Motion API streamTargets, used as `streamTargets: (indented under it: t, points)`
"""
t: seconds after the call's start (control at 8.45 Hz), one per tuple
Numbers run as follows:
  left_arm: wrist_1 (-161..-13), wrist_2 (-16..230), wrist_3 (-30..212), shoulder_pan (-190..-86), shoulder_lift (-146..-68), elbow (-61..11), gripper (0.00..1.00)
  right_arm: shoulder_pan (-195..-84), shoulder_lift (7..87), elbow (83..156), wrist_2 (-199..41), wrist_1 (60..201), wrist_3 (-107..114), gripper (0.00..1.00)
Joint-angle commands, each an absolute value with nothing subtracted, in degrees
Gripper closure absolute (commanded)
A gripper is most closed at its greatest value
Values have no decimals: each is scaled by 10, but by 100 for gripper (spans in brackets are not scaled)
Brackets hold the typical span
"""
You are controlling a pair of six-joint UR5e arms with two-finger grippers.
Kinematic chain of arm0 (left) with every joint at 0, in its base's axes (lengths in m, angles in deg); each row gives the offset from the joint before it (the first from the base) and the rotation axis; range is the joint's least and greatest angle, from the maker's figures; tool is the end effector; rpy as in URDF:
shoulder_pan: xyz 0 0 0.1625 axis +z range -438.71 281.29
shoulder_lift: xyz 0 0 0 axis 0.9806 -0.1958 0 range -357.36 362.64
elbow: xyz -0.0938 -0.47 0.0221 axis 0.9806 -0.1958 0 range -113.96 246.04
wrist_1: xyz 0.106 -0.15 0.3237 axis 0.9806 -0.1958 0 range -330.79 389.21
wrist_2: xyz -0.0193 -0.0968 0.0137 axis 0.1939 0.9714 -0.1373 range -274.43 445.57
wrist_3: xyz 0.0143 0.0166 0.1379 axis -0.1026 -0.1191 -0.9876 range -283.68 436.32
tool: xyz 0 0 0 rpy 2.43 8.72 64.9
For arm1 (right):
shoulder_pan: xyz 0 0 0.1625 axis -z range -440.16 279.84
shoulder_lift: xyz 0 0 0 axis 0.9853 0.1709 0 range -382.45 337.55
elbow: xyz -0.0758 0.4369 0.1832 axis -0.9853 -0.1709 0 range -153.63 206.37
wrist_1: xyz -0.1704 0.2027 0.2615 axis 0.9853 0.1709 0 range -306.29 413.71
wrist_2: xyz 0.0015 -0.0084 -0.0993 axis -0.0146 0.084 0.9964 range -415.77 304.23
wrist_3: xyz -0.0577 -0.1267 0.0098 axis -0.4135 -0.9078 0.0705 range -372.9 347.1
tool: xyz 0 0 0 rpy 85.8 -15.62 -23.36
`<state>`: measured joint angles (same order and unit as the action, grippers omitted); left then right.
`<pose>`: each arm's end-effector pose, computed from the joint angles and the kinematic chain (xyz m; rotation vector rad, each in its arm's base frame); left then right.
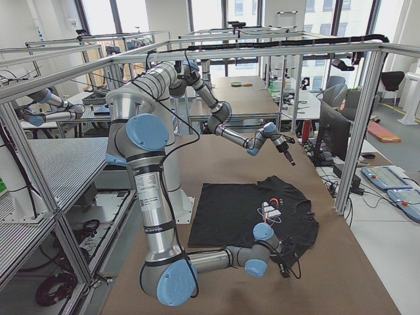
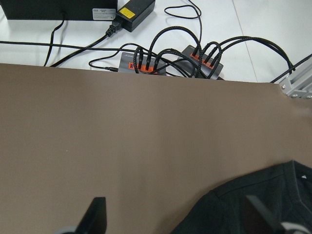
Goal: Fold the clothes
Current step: 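Grasp the sleeve nearest the right gripper and fold it onto the shirt's chest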
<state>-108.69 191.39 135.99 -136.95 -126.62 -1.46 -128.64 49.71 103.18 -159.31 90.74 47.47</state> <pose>0.3402 -0.7308 0.4012 0.6080 0.9770 -0.2769 -0.3631 -0.5618 0.5794 0.4631 -0.9141 0.1809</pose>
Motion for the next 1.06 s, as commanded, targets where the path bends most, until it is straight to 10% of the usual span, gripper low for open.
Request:
streamTargets:
  t: [0.0, 0.95]
  points:
    - [-1087, 1914, 1360, -1370, -1266, -15, 0, -1286, 495, 1048, -1594, 908, 477, 99]
    - [-1087, 1914, 1359, -1372, -1266, -14, 0, -1285, 403, 1130, -1603, 1008, 502, 100]
